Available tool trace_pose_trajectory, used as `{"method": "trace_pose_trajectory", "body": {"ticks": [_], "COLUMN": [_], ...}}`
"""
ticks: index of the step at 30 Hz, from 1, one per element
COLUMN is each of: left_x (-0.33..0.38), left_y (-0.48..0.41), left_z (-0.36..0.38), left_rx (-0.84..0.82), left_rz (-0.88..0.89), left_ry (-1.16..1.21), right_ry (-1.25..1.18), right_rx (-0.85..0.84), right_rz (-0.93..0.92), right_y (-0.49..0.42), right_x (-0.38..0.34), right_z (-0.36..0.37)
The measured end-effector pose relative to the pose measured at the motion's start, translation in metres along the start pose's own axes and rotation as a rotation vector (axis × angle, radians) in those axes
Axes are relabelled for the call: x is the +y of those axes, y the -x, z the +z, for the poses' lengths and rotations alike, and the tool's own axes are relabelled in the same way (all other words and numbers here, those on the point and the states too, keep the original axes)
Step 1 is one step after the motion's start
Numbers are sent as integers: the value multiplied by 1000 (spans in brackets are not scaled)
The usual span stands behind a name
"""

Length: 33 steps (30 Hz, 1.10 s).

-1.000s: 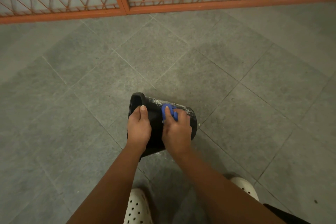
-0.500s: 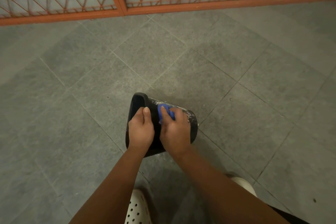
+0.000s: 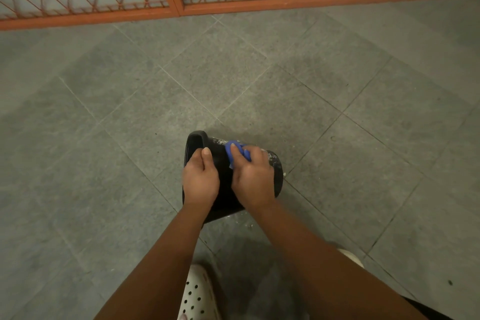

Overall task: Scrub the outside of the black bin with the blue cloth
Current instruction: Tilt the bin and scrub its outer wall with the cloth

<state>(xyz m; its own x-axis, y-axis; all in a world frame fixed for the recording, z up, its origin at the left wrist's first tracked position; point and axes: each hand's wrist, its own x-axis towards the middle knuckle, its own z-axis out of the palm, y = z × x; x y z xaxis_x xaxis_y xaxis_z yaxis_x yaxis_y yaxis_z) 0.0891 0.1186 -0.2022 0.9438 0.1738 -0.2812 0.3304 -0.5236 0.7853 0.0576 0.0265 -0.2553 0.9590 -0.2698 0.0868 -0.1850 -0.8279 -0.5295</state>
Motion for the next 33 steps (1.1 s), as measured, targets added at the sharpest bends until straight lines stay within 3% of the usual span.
{"method": "trace_pose_trajectory", "body": {"ticks": [5,11,17,24,30,33], "left_x": [0,1,3,4,7,6], "left_y": [-1,0,2,-1,1,-1], "left_z": [0,0,0,2,4,6], "left_rx": [-11,-25,9,23,9,3], "left_rz": [15,25,-9,-39,11,-4], "left_ry": [-10,-52,-47,-38,-76,-61], "right_ry": [-4,5,-4,-36,-48,-55], "right_rx": [-26,-40,-123,-52,-79,-46], "right_rz": [230,7,241,7,277,182], "right_y": [14,12,14,20,21,31], "right_x": [27,16,39,16,48,33], "right_z": [2,1,0,2,2,-1]}}
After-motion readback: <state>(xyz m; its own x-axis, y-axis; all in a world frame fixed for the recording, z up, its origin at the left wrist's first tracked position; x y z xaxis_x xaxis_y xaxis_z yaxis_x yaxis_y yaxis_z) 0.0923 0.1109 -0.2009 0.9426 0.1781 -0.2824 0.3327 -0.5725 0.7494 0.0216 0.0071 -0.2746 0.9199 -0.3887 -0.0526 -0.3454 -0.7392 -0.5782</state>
